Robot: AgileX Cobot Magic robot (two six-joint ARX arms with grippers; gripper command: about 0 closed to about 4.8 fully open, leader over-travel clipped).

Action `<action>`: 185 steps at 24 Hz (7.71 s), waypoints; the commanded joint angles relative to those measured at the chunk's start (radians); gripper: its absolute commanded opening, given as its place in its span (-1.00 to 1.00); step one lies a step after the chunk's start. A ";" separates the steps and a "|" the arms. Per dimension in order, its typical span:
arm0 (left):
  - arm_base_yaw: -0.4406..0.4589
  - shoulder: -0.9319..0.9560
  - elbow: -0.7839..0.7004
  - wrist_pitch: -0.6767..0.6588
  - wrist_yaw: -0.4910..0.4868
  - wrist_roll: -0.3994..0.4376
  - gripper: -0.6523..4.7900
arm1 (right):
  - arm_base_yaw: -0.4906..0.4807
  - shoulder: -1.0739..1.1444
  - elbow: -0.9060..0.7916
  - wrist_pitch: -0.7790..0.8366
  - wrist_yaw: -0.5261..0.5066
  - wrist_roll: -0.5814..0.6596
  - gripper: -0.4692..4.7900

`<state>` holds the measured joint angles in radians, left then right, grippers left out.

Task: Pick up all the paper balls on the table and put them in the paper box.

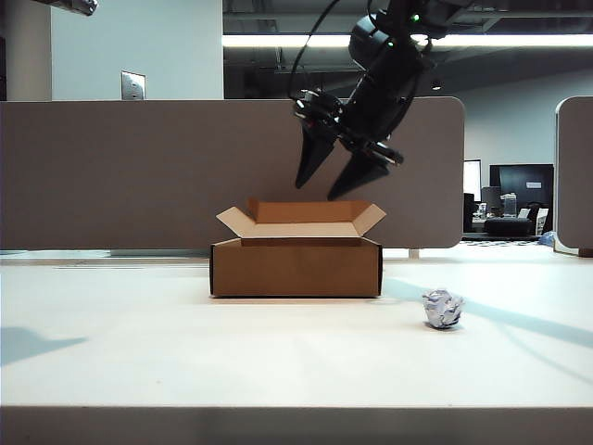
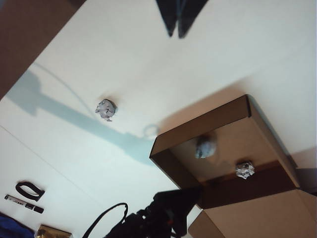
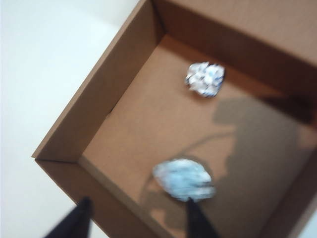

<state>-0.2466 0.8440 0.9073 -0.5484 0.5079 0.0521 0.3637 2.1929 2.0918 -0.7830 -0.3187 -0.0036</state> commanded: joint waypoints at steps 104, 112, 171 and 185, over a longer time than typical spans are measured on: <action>-0.023 -0.064 -0.001 -0.222 -0.086 0.053 -0.77 | 0.084 -0.647 -1.281 0.663 0.320 0.183 -0.26; -0.023 -0.064 -0.001 -0.222 -0.086 0.053 -0.77 | 0.084 -0.645 -1.270 0.684 0.319 0.183 0.21; -0.023 -0.202 -0.002 -0.210 -0.319 0.042 -0.77 | 0.053 -0.679 -0.382 0.145 0.246 0.074 0.32; -0.022 -0.537 -0.011 -0.172 -0.334 0.038 -0.77 | 0.053 -1.540 -0.857 -0.050 0.371 0.061 0.16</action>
<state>-0.2707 0.3023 0.9058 -0.7509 0.1783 0.0933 0.4183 0.6907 1.2667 -0.8570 0.0200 0.0731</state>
